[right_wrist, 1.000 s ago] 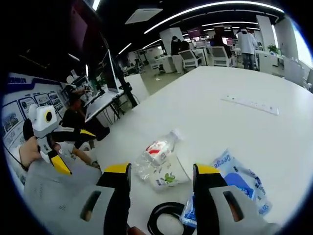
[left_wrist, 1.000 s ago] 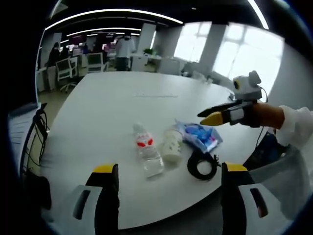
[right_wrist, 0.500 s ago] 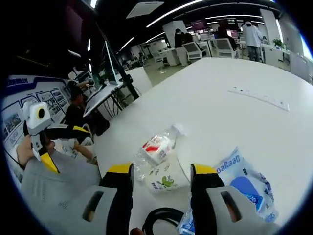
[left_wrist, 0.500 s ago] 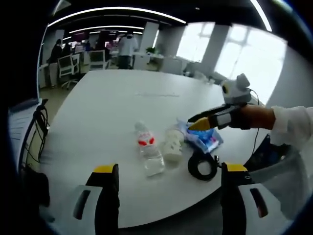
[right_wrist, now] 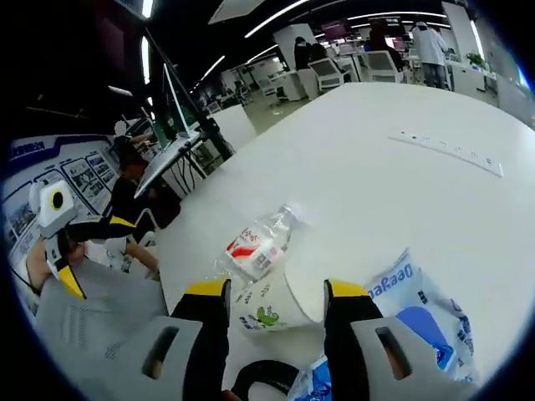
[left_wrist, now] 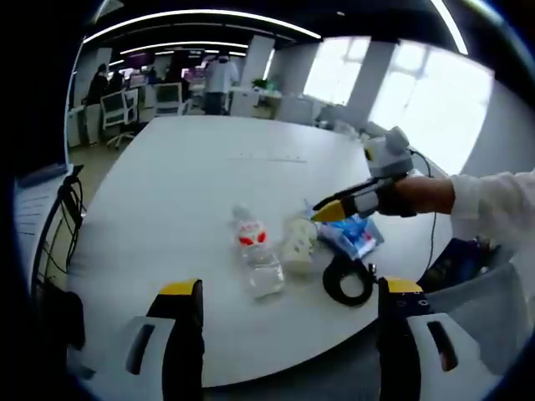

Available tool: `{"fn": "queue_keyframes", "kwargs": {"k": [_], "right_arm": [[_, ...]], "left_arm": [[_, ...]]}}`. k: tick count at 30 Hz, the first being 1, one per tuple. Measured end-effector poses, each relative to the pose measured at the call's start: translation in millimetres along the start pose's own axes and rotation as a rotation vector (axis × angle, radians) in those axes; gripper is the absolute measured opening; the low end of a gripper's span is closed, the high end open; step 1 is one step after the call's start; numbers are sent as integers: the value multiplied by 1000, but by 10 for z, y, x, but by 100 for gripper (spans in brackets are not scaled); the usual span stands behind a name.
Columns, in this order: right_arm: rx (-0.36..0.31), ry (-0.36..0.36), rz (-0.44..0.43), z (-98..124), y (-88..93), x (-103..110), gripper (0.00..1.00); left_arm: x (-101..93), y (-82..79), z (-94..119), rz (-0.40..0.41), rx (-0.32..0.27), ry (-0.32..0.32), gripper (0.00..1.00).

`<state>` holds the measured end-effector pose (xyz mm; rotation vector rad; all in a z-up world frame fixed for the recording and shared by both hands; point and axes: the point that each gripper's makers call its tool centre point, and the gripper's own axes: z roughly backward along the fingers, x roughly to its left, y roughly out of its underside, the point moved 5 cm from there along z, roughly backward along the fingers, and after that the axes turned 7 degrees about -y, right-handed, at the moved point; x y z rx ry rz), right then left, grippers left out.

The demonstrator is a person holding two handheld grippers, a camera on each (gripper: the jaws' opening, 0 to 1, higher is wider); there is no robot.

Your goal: Arrange the tabletop items into an orderly group along one side of the table until the central work area is clear of visible clutter.

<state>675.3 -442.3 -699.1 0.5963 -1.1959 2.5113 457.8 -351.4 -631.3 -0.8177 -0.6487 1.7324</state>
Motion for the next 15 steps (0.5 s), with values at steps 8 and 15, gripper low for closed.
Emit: {"fn": "queue_keyframes", "kwargs": {"k": [8, 15], "right_arm": [[35, -15, -36, -128, 99, -34, 41], [43, -27, -33, -165, 101, -61, 40]], "left_arm": [[44, 12, -5, 10, 10, -11, 83], [37, 14, -7, 10, 14, -8, 82]]}}
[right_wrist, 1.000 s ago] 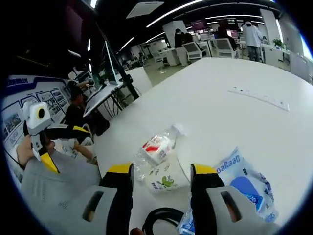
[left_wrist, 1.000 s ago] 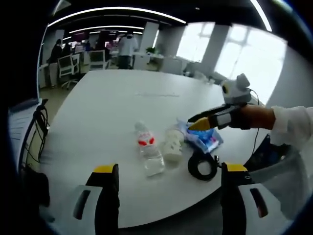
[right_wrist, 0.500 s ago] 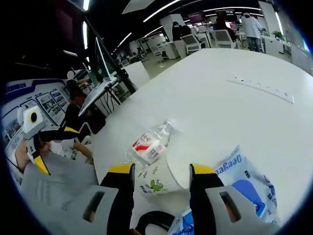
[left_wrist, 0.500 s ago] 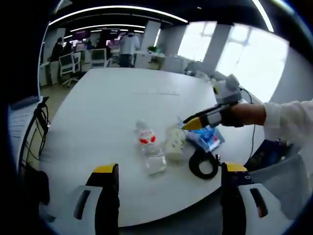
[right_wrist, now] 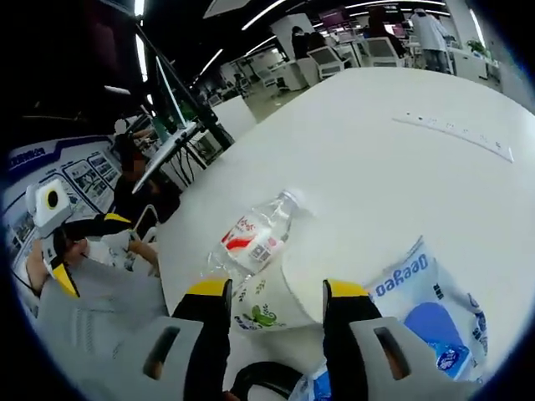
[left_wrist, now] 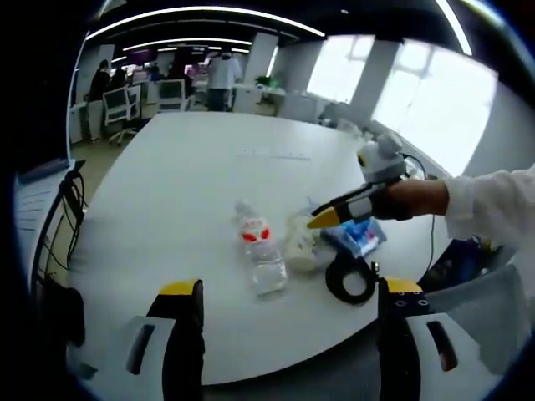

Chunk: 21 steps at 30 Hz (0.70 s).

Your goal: Arrange the tabletop items into an orderly group along one side of the table until the central work area is clear of visible clutter.

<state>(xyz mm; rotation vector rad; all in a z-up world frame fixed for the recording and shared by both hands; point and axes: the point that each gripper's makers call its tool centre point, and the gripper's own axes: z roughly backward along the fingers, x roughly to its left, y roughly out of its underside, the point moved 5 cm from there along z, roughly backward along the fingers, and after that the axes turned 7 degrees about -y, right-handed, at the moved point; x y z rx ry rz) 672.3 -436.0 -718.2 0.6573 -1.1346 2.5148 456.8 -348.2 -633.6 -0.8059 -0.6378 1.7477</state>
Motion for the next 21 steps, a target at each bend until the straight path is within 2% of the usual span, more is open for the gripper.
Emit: {"fn": "queue_keyframes", "kwargs": {"k": [4, 7, 12, 14, 16, 21], "right_arm": [[8, -11, 19, 9, -1, 4, 31], [-3, -34, -1, 8, -13, -15, 20], [28, -12, 5, 2, 37, -45, 11], [11, -20, 5, -1, 26, -16, 10], [8, -30, 13, -2, 15, 1, 3], [-2, -66, 24, 11, -27, 86, 0]], "left_arm": [[7, 5, -6, -1, 6, -5, 82], [9, 2, -12, 2, 4, -3, 82], [5, 3, -16, 3, 6, -2, 82], [4, 10, -17, 0, 10, -1, 81], [3, 10, -20, 0, 10, 0, 81], [-1, -2, -22, 1, 5, 4, 81]]}}
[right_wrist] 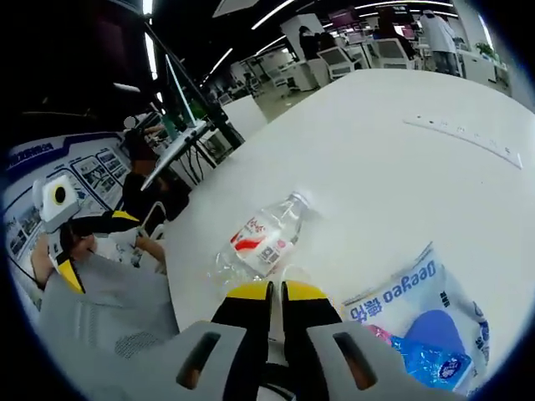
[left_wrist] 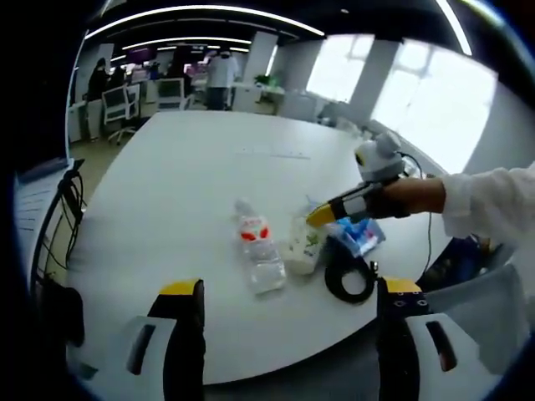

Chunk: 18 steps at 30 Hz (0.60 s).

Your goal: Arrange the tabletop items into an orderly group along one side of the table until the central work area is clear of visible clutter.

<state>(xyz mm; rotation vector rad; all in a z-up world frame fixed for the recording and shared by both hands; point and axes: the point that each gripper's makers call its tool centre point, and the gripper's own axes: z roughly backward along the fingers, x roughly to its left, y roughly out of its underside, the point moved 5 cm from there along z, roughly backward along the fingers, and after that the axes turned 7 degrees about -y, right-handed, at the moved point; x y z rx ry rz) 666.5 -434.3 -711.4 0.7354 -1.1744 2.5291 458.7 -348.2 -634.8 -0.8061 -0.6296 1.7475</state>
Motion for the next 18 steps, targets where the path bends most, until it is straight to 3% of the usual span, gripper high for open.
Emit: {"fn": "queue_keyframes", "kwargs": {"k": [3, 6, 14, 18], "right_arm": [[-7, -32, 44, 15, -78, 83, 0], [-11, -15, 139, 51, -192, 158, 0], [66, 67, 388, 74, -356, 194, 0], [71, 67, 386, 43, -351, 240, 0]], "left_arm": [[-3, -9, 4, 4, -7, 1, 81], [-7, -11, 8, 4, -9, 2, 81], [-18, -29, 14, 5, -17, 7, 81], [-22, -40, 20, 11, -23, 12, 81]]}}
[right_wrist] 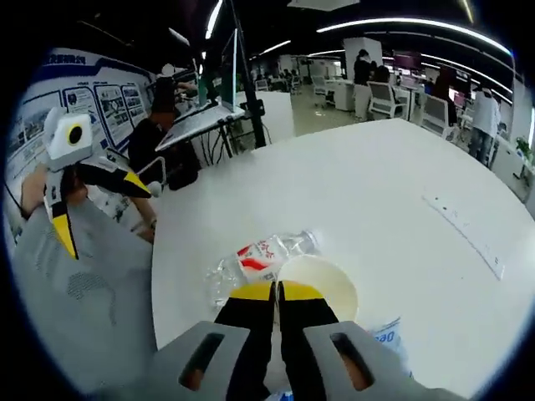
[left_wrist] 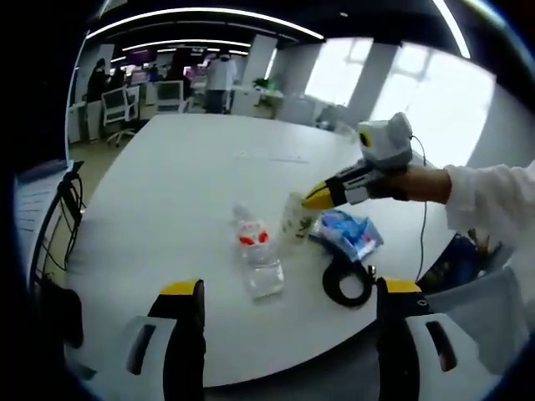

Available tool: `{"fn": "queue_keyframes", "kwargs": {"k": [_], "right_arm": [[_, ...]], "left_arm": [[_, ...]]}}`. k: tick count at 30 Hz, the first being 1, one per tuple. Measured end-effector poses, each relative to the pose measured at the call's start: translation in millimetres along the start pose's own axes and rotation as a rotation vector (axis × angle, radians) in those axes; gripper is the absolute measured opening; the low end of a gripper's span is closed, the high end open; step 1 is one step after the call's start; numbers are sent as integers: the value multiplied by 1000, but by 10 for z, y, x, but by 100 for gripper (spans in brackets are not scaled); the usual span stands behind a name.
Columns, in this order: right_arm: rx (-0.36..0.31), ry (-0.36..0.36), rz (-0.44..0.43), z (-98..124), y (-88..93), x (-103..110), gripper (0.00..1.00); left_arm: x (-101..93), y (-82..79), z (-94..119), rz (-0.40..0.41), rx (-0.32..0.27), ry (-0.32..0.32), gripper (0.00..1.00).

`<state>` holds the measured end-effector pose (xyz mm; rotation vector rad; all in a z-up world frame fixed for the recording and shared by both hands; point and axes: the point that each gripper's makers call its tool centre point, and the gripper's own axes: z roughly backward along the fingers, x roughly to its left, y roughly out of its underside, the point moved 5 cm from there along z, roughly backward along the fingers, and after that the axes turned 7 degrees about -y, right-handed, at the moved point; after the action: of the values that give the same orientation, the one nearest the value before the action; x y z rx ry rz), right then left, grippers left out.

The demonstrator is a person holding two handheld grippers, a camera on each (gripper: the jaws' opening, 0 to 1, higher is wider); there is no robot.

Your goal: Arrange the tabletop items into an orderly group along one side of the table until the central work area is clear of visible clutter.

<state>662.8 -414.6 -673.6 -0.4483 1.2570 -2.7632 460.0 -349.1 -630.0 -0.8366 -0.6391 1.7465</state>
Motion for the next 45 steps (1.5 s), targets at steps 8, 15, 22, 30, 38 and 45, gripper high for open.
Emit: {"fn": "queue_keyframes", "kwargs": {"k": [8, 15, 22, 30, 38, 45], "right_arm": [[21, 57, -13, 11, -105, -141, 0], [49, 99, 35, 0, -149, -207, 0], [80, 139, 104, -33, -230, -344, 0], [107, 167, 148, -93, -308, -472, 0], [129, 173, 187, -210, -375, -537, 0], [168, 205, 245, -312, -407, -658, 0]], "left_arm": [[19, -11, 2, 11, -12, 4, 81], [31, -15, -3, 9, -11, 5, 81], [33, -2, -17, -20, 4, 2, 81], [19, -5, -17, -27, 6, -1, 81], [25, -1, -12, -24, 6, -2, 81], [19, -11, -3, -24, 4, 1, 81]]}}
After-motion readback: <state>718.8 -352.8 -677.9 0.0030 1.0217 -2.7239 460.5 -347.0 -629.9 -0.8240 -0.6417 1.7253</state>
